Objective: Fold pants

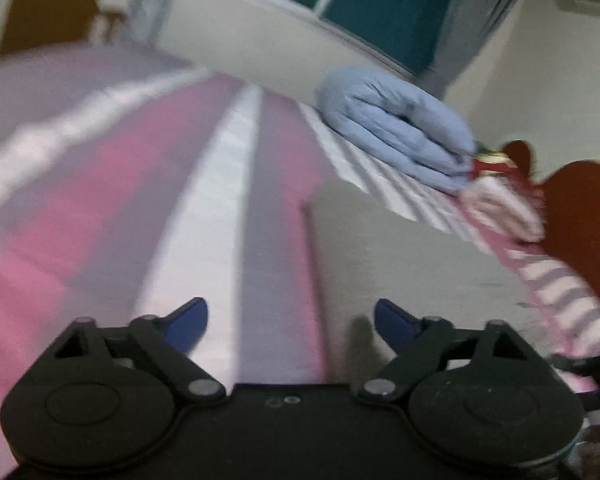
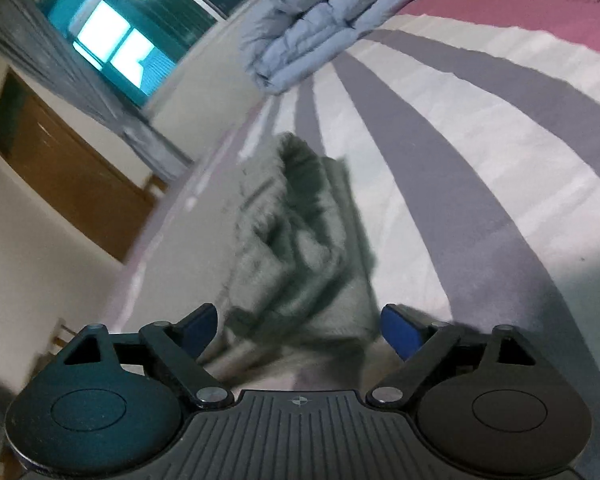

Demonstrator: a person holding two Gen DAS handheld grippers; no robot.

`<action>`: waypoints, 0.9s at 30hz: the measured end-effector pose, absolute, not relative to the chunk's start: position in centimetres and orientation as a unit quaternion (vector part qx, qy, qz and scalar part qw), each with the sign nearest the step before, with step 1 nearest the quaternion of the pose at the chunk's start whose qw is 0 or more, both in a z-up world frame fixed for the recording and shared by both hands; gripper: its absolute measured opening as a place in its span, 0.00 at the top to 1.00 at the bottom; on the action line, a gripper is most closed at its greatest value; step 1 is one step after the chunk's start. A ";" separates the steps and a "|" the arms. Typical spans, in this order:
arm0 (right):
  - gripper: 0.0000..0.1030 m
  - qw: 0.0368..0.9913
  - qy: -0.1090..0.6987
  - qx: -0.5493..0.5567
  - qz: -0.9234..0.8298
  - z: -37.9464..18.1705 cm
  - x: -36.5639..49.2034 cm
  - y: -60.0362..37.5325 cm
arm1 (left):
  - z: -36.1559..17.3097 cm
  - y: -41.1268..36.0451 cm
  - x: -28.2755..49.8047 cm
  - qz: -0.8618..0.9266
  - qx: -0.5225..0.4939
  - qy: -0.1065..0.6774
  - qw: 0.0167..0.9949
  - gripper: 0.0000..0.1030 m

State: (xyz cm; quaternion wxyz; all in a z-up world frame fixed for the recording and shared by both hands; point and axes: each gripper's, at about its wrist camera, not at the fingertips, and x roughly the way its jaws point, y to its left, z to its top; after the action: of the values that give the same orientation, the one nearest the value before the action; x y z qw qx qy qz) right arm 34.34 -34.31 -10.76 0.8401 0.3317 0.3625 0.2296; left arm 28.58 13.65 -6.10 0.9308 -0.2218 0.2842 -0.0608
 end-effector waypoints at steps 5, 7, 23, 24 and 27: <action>0.15 0.825 0.369 0.342 0.258 -11.1 36.7 -34.4 | -8.2 13.8 32.5 -0.179 -0.292 0.330 0.880 0.26; 0.16 0.815 0.377 0.348 0.268 -11.4 37.8 -34.7 | -8.9 13.8 33.8 -0.201 -0.292 0.349 0.867 0.26; 0.48 0.796 0.378 0.283 0.379 -8.6 43.9 -32.7 | -8.8 14.5 36.9 -0.269 -0.369 0.286 0.842 0.88; 0.48 0.800 0.366 0.279 0.385 -8.0 44.2 -32.5 | -8.0 14.6 37.4 -0.271 -0.365 0.280 0.845 0.88; 0.49 0.801 0.348 0.282 0.397 -6.6 46.0 -31.8 | -5.7 15.5 39.5 -0.273 -0.355 0.261 0.855 0.88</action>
State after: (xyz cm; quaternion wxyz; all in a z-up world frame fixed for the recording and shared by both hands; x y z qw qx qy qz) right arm 46.04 -31.80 -6.61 0.8013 0.2821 0.3477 0.3967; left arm 39.55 15.47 -5.72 0.8554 -0.3546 0.2612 -0.2726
